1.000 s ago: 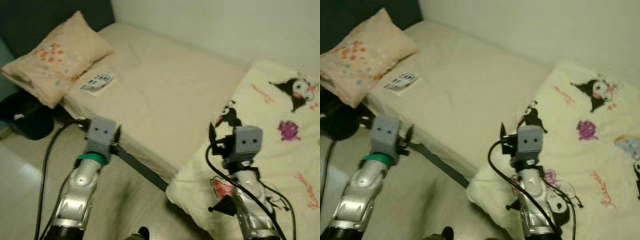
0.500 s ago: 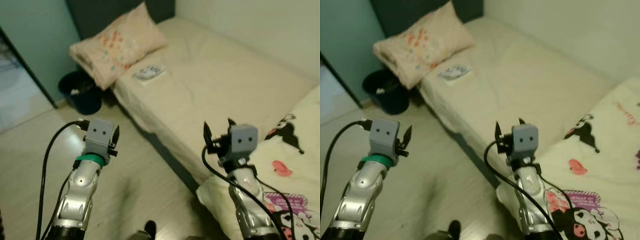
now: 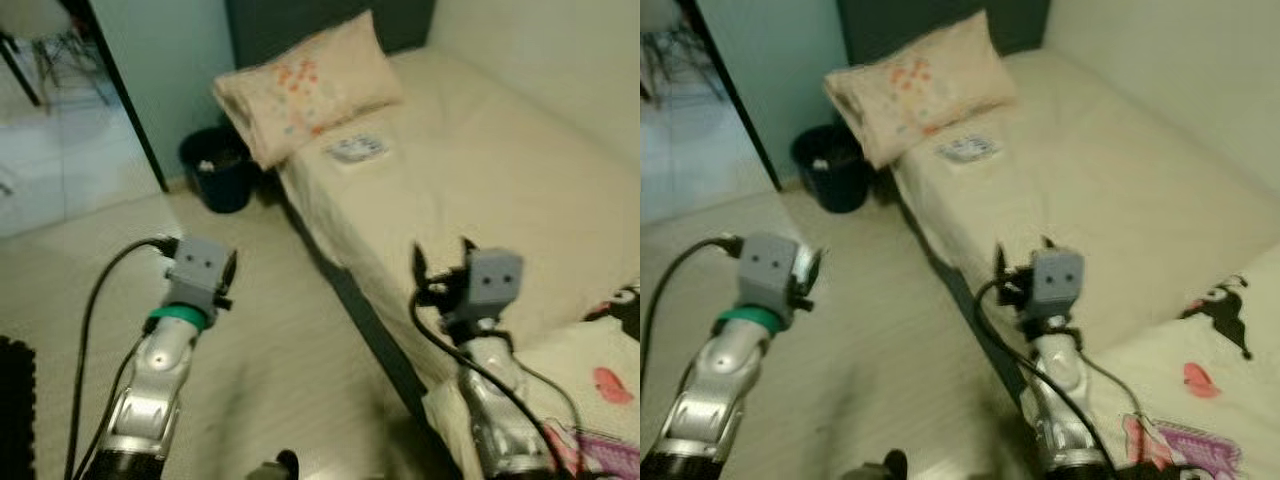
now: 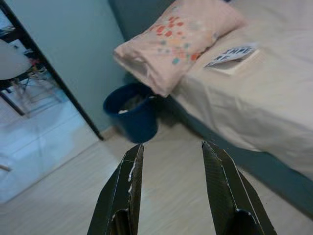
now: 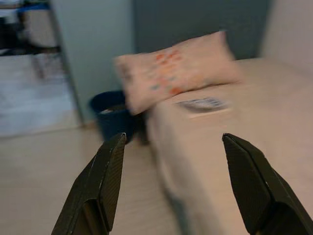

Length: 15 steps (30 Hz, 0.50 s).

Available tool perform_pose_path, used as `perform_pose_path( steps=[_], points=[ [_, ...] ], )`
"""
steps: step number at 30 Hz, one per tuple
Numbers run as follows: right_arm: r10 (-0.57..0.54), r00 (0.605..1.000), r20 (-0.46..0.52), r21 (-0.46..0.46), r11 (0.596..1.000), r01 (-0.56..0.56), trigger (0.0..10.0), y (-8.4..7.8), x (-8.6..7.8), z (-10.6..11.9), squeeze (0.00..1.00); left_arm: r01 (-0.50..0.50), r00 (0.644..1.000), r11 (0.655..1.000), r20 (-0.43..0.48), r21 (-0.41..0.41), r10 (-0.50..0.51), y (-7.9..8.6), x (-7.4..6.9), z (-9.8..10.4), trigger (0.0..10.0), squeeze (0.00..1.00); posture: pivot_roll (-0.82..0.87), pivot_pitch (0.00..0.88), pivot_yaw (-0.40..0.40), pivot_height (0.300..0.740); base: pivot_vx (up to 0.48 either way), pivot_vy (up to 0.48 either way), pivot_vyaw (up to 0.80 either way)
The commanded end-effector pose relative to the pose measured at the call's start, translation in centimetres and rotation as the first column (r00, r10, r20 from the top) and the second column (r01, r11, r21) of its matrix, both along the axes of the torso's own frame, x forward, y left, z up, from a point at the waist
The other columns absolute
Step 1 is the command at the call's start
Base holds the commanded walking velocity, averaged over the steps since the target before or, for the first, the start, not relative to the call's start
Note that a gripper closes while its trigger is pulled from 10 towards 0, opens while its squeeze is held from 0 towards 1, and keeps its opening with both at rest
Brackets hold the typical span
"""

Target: Clean up the room

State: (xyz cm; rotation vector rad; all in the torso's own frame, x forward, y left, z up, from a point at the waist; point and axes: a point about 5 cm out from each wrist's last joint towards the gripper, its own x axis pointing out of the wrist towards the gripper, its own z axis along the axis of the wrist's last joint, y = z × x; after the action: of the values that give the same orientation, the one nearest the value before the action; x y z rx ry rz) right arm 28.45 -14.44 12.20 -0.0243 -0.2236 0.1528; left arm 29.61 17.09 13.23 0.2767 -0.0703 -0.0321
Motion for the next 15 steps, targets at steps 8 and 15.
perform_pose_path(
  steps=[8,15],
  points=[
    [0.005,0.999,-0.039,0.004,1.000,-0.005,10.0,0.11,-0.50,-0.93,0.00,0.003,0.999,1.000,-0.037,0.006,-0.003,-0.28,-0.17,-1.09,10.0,0.00,-0.10,0.058,0.070,0.740,0.480,0.000,0.28],
    [-0.002,0.999,-0.033,0.010,1.000,0.002,10.0,-0.32,-0.32,-0.73,0.00,0.001,0.999,1.000,-0.041,0.010,-0.001,-0.27,-0.23,-1.28,10.0,0.00,-0.10,0.060,0.069,0.740,0.480,0.000,0.58]
  ],
)
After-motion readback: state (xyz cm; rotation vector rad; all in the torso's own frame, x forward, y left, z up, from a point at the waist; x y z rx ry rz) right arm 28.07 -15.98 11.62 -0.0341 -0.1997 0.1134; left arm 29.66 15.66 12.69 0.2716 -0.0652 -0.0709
